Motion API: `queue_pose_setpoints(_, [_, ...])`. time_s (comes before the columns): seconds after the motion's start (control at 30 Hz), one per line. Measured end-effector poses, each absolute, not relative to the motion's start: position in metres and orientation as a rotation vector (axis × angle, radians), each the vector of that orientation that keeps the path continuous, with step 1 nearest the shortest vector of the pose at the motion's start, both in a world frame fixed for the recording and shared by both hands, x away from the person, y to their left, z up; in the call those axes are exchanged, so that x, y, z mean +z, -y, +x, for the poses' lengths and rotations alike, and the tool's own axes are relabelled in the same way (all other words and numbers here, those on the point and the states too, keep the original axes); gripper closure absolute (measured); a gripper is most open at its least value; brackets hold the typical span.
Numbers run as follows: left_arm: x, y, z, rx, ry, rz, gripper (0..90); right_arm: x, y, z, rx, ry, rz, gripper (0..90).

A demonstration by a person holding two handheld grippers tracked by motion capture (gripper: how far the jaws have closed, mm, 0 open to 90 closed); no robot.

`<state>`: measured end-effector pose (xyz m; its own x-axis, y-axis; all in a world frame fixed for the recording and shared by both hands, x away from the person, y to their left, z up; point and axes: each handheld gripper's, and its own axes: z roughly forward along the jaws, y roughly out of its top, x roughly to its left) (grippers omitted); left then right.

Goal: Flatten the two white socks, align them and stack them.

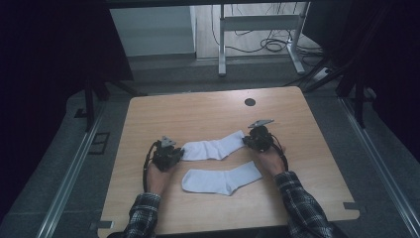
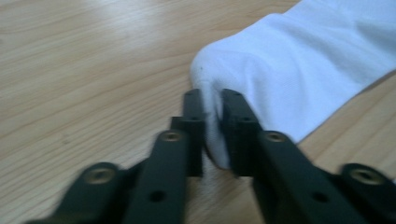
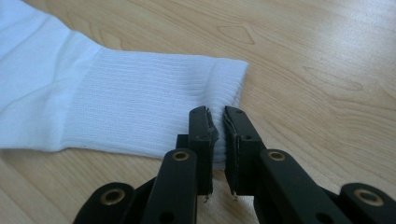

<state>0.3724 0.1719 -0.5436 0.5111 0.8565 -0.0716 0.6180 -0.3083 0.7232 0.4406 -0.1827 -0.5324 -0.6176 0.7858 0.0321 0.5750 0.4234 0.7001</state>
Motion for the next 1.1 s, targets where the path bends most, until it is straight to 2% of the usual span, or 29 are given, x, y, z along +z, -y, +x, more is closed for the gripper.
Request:
queue_pose_setpoints(0.07, [-0.544, -0.17, 0.372, 0.427, -1.207, 2.035, 85.7, -0.531, 0.183, 0.438, 0.999, -2.383, 1.158, 82.0])
queue_pose_setpoints(0.27, [-0.54, -0.171, 0.372, 0.39, -1.226, 2.022, 86.3, -0.519, 0.193, 0.43, 1.042, -2.375, 1.15, 82.3])
queue_pose_setpoints(0.47, [-0.526, -0.169, 0.365, 0.422, -1.176, 2.024, 86.3, -0.507, 0.203, 0.42, 1.095, -2.366, 1.137, 82.4])
queue_pose_setpoints(1.1, [-0.492, -0.178, 0.321, 0.358, -1.109, 1.991, 86.1, -0.477, 0.224, 0.367, 1.218, -2.39, 1.108, 82.4])
